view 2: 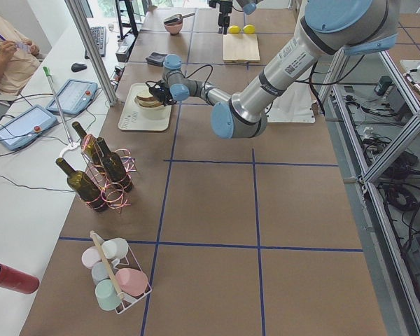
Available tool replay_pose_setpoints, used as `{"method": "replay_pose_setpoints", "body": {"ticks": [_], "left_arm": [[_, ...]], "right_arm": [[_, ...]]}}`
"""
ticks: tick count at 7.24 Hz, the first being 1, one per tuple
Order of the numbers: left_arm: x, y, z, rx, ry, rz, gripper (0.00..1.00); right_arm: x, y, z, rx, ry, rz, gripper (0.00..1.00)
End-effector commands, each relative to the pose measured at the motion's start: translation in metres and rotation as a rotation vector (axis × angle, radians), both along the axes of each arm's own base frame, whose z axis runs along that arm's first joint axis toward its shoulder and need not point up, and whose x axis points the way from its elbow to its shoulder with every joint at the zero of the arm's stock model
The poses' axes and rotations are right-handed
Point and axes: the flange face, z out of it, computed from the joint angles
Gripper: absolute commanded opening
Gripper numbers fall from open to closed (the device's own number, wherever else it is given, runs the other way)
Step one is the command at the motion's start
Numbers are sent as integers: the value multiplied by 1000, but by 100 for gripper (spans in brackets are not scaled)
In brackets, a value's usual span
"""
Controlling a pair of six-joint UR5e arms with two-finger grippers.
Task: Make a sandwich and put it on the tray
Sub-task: 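Lift the plate with the left gripper and carry it onto the bear tray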
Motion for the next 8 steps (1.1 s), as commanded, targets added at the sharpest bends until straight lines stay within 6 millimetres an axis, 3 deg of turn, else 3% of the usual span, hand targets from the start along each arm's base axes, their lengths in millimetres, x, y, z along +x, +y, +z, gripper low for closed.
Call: {"method": "replay_pose_setpoints", "body": {"ticks": [1, 2, 3, 4, 6, 7, 8], "left_arm": [[7, -6, 6, -20, 37, -17, 0], [9, -5, 6, -24, 38, -18, 0], [9, -5, 6, -14, 35, -12, 24], [9, -4, 6, 7, 27, 3, 39], [1, 3, 13, 61, 11, 34, 37], [-24, 24, 32, 103, 25, 53, 35], [-51, 35, 28, 118, 53, 96, 35]], "right_arm": [[1, 1, 1, -1, 1, 0, 100], [1, 1, 0, 0, 0, 1, 100], [1, 0, 1, -1, 1, 1, 100], [1, 0, 1, 0, 1, 2, 100], [1, 0, 2, -3, 3, 3, 100], [1, 0, 2, -4, 4, 3, 100], [3, -1, 2, -5, 3, 6, 100]]}}
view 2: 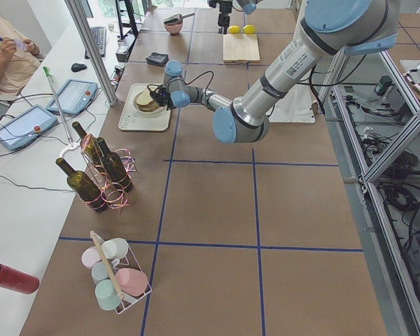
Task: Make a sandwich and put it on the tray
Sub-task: 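Release the plate on the tray and withdraw the left gripper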
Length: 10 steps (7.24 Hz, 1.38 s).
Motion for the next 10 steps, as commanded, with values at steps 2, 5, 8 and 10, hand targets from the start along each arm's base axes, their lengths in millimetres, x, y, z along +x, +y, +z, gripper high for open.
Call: {"method": "replay_pose_setpoints", "body": {"ticks": [2, 5, 8, 10], "left_arm": [[-126, 92, 31, 200, 36, 140, 39], [-255, 132, 135, 526, -156, 332, 100], [-428, 134, 245, 827, -391, 527, 100], [-525, 142, 288, 915, -545, 591, 100]], "right_arm": [[20, -4, 5, -14, 2, 35, 100], [106, -15, 78, 76, 52, 13, 100], [146, -28, 134, 136, 124, -2, 100], [174, -59, 139, 189, 205, -35, 100]]}}
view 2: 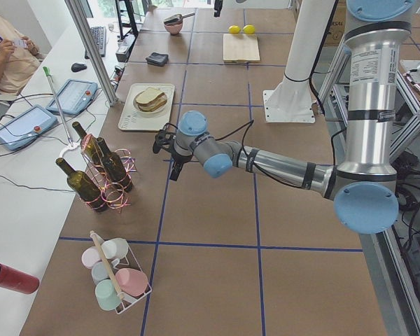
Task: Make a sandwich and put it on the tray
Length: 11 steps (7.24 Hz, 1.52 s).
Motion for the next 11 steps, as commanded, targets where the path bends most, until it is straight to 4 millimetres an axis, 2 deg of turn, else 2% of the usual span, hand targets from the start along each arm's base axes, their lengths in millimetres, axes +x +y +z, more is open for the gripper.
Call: {"method": "replay_pose_setpoints", "body": {"ticks": [1, 2, 3, 4, 5, 6, 7, 8, 9, 10, 11], "left_arm": [[-103, 7, 50, 14, -151, 54, 100], [-140, 11, 69, -32, -151, 98, 100], [-152, 18, 79, -98, -127, 119, 100], [-157, 25, 77, -195, -104, 116, 100], [-157, 32, 75, -266, -97, 120, 100], [-157, 39, 82, -281, -96, 122, 100], [-156, 39, 82, -282, -96, 122, 100], [-155, 41, 91, -301, -94, 127, 100], [-153, 53, 105, -330, -91, 132, 100], [-153, 54, 90, -300, -75, 130, 100], [-151, 50, 101, -320, -57, 131, 100]], "right_arm": [[34, -35, 0, 41, 78, -26, 100], [43, -50, -5, 59, 111, -46, 100], [47, -60, -4, 56, 148, -73, 100], [52, -66, 0, 100, 254, -120, 100], [59, -63, 12, 104, 346, -191, 100], [75, -53, 29, 94, 377, -291, 100], [103, -39, 40, 61, 364, -345, 100], [104, -34, 37, 36, 343, -363, 100], [103, -32, 32, 29, 339, -365, 100], [103, -32, 38, 17, 341, -367, 100], [102, -34, 38, 34, 343, -364, 100]]}}
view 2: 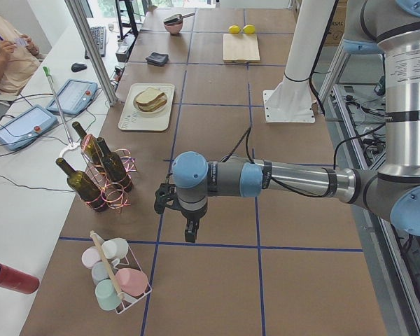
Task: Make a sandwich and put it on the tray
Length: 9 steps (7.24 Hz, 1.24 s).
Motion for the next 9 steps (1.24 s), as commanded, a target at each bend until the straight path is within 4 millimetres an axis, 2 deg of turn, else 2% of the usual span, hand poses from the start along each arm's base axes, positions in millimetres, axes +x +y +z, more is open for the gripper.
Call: {"method": "replay_pose_setpoints", "body": {"ticks": [1, 2, 5, 9], "left_arm": [[2, -23, 26, -5, 21, 4, 100], [2, -33, 16, 18, 22, 5, 100], [2, -35, 5, 46, 13, 5, 100], [4, -32, 3, 42, 21, 2, 100]], "right_arm": [[0, -3, 0, 27, -1, 1, 100], [-1, -4, 0, 29, 0, 3, 100], [-2, -6, -2, 52, -1, 8, 100], [-11, -8, 2, -19, 3, 60, 100]]}}
